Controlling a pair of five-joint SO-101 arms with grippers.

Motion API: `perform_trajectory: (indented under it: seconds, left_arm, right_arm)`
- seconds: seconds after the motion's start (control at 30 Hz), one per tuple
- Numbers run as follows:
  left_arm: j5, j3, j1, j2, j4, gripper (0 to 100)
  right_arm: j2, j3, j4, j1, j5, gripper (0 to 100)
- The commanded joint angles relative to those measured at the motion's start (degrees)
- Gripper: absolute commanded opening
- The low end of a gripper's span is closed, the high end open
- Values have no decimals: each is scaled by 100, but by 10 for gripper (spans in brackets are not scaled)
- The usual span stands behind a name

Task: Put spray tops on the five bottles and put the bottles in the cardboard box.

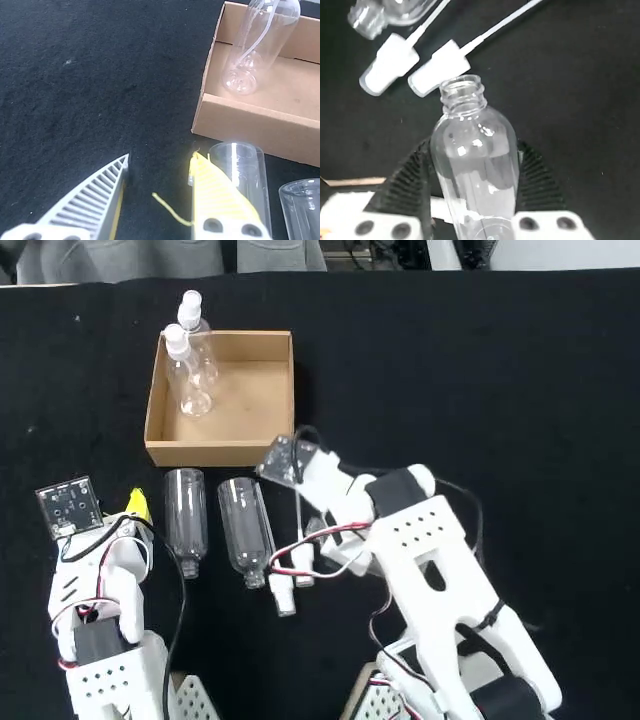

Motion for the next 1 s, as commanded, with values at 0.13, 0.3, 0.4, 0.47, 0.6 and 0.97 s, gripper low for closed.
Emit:
perform_trajectory:
  seconds: [0.13,0.3,0.4,0.47,0.6,0.97]
  left_arm:
    - [-53,-75,48,-79,35,182]
    - [-53,-75,48,-79,123,182]
    - [-53,-75,48,-79,132,182]
    - [-53,-75,48,-79,132,182]
    - [-176,-75,48,-79,132,182]
    - [-316,-75,101,-79,141,182]
  right_arm:
    - [-145,-743,123,158,-853,70]
    - [-892,-910,563,158,-1037,70]
    - [-1455,-857,589,158,-1169,70]
    - [-1736,-796,580,158,-1248,70]
    - [-2035,-778,580,158,-1477,70]
    - [-2844,-4,-466,914,-2066,70]
